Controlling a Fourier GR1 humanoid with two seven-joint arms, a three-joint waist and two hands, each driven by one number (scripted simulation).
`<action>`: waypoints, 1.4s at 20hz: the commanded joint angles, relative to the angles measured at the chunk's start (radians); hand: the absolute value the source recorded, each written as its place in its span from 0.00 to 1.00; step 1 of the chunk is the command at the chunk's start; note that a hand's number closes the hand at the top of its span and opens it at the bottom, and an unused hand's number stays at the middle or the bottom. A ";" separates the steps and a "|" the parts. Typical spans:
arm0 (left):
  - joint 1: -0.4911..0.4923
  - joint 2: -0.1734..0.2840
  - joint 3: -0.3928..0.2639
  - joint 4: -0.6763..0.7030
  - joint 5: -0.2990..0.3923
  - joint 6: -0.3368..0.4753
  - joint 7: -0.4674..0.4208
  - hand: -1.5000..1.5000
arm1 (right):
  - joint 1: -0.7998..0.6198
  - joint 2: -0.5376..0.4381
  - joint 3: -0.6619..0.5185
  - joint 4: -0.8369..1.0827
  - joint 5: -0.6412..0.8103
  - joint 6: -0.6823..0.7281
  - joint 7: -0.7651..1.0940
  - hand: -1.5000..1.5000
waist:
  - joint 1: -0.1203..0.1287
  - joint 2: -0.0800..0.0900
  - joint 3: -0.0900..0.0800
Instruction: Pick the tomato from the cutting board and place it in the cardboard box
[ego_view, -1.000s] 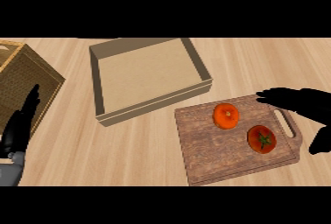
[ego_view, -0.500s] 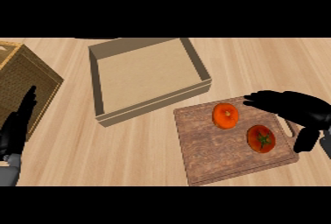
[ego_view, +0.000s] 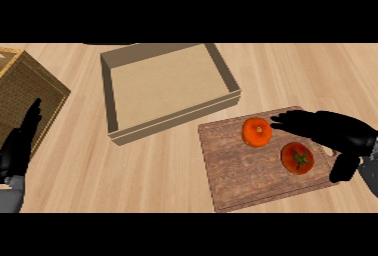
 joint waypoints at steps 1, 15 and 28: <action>-0.001 -0.014 0.020 0.008 -0.018 -0.018 -0.027 0.50 | 0.044 0.012 -0.025 -0.084 0.000 0.060 -0.031 0.00 | -0.001 0.000 0.000; -0.055 -0.036 0.069 -0.001 -0.064 -0.055 0.045 0.50 | 0.105 0.082 0.014 -0.145 0.163 0.083 0.109 0.00 | 0.000 0.001 0.000; 0.021 -0.077 0.089 -0.042 -0.087 -0.066 -0.001 0.50 | 0.017 0.218 -0.047 0.081 0.311 -0.300 0.007 1.00 | 0.007 0.001 0.000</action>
